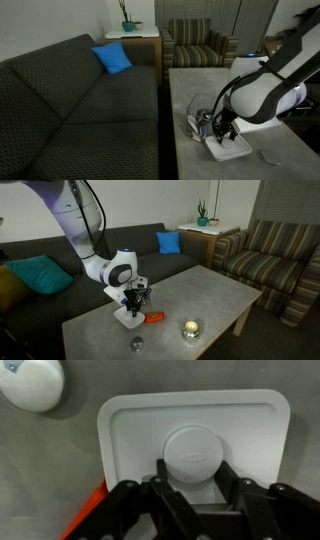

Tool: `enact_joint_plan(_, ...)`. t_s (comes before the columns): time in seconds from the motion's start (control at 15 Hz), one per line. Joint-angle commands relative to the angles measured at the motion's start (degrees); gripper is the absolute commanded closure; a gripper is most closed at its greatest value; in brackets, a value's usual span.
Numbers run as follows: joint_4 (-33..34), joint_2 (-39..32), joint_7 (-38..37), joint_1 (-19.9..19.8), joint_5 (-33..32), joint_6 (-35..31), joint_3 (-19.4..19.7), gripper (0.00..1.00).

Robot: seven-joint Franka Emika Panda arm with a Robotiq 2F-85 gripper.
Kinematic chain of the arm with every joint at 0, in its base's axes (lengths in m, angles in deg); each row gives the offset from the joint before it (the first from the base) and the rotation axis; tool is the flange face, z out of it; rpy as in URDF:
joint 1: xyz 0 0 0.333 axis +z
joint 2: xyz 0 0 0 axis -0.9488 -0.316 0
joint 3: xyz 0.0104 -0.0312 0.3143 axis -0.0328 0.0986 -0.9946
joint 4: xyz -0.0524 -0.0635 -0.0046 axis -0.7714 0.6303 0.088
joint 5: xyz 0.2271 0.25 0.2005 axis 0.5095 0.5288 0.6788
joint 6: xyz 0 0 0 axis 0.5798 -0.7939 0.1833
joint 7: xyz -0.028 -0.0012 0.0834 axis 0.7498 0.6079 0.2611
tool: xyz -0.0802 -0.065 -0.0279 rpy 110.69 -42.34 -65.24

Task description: Remove the lid from bowl and place it on the table

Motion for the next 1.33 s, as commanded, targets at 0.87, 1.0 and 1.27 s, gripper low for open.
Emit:
enact_joint_plan(0.87, -2.3, -2.7, 3.5, -2.8, 1.3, -1.6, -2.7, 0.29)
enact_joint_plan(1.0, -3.5, -1.8, 3.3, -2.7, 1.2, -1.9, -2.2, 0.16)
enact_joint_plan(1.27, -8.7, 1.8, 2.7, -2.1, 0.8, -5.1, -0.6, 0.00)
